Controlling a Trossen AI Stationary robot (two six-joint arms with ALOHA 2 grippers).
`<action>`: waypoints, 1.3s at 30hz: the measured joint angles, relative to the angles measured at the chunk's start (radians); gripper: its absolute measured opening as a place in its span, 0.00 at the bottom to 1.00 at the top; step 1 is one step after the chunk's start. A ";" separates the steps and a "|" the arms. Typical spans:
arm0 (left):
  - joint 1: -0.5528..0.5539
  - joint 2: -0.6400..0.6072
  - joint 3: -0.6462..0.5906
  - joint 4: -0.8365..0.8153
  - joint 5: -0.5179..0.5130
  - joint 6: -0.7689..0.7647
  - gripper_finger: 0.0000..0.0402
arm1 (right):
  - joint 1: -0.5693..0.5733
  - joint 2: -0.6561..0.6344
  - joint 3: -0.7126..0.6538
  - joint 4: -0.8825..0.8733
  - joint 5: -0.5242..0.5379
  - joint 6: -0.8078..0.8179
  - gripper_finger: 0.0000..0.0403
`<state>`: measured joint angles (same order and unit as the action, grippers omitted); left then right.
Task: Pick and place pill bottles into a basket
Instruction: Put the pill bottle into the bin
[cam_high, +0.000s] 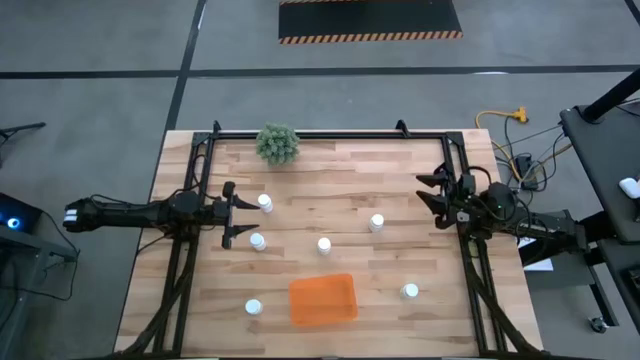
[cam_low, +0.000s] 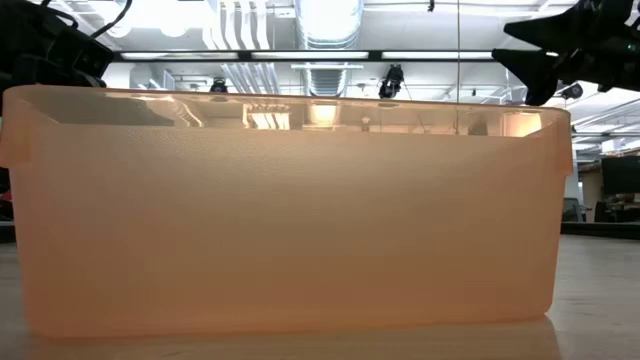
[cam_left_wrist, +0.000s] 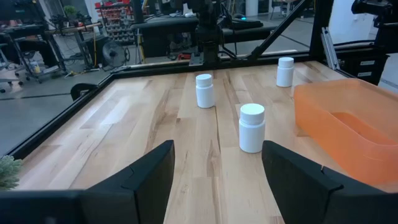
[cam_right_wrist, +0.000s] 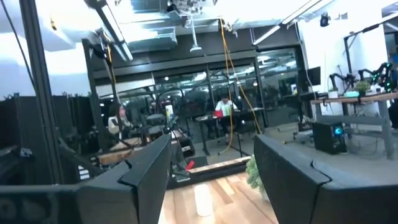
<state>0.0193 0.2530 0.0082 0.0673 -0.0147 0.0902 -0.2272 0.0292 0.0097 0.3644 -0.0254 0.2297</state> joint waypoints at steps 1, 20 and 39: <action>0.000 0.000 0.000 0.000 0.000 0.000 0.56 | 0.000 0.001 0.000 0.008 0.000 0.001 0.54; -0.001 0.000 0.000 0.000 0.000 0.000 0.56 | 0.000 0.083 0.345 -0.109 -0.269 -0.015 0.54; 0.000 0.000 0.000 0.000 0.000 0.000 0.56 | 0.000 0.658 1.109 -1.116 -0.375 -0.199 0.54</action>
<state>0.0189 0.2531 0.0081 0.0673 -0.0147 0.0902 -0.2271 0.6875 1.1184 -0.7520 -0.4008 0.0302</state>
